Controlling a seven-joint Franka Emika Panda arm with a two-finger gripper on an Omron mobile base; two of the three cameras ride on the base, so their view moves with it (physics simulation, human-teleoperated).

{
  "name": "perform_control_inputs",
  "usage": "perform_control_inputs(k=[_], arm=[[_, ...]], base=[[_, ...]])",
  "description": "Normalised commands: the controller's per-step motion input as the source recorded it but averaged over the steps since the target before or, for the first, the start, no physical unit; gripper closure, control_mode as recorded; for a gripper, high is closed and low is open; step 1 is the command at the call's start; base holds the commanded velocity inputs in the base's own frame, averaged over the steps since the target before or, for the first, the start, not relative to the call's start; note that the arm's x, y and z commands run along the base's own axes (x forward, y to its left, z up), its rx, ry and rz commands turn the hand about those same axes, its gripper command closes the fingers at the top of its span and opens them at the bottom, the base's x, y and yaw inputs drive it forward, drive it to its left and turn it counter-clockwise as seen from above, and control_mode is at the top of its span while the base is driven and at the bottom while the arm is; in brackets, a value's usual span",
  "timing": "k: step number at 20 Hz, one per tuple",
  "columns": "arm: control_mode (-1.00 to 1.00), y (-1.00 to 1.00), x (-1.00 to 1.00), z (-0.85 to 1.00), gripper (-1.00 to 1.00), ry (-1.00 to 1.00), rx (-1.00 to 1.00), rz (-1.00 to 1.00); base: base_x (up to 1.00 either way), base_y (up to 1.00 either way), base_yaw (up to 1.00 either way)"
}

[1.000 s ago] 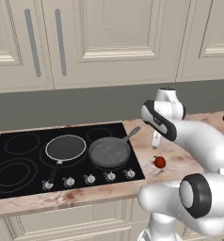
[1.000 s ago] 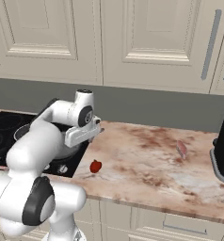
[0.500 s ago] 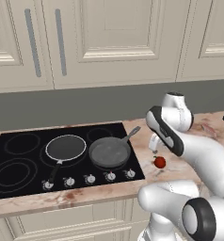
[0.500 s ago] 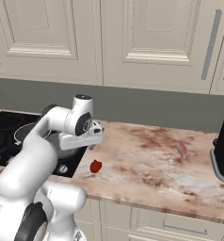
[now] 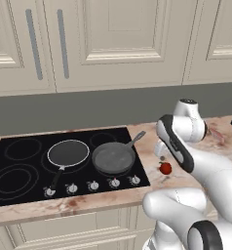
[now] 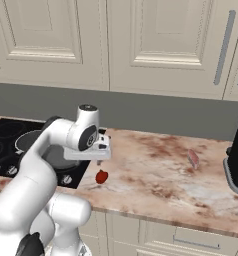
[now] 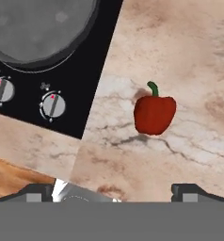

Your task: Place both pans onto different burners. Then place the bell pepper and the steak on different pans.

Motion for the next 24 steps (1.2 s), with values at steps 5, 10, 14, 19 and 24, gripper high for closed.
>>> perform_control_inputs(k=[5, 10, 14, 19, 24], arm=[[-1.0, -0.14, -0.13, -0.01, -1.0, -0.01, -0.07, -0.25], [-1.0, 0.0, 0.0, -0.07, -1.0, -0.04, -0.09, -0.23], [-1.0, 0.0, 0.01, -0.1, -1.0, -0.07, 0.0, -0.04], [-1.0, 0.0, 0.17, -0.16, -1.0, -0.07, 0.0, 0.0], [-1.0, 0.0, 0.26, -0.22, -1.0, -0.03, 0.0, 0.0]], base=[[0.0, 0.0, 0.0], [0.0, 0.0, 0.0], [0.0, 0.0, 0.0], [0.0, 0.0, 0.0], [0.0, 0.0, 0.0]])
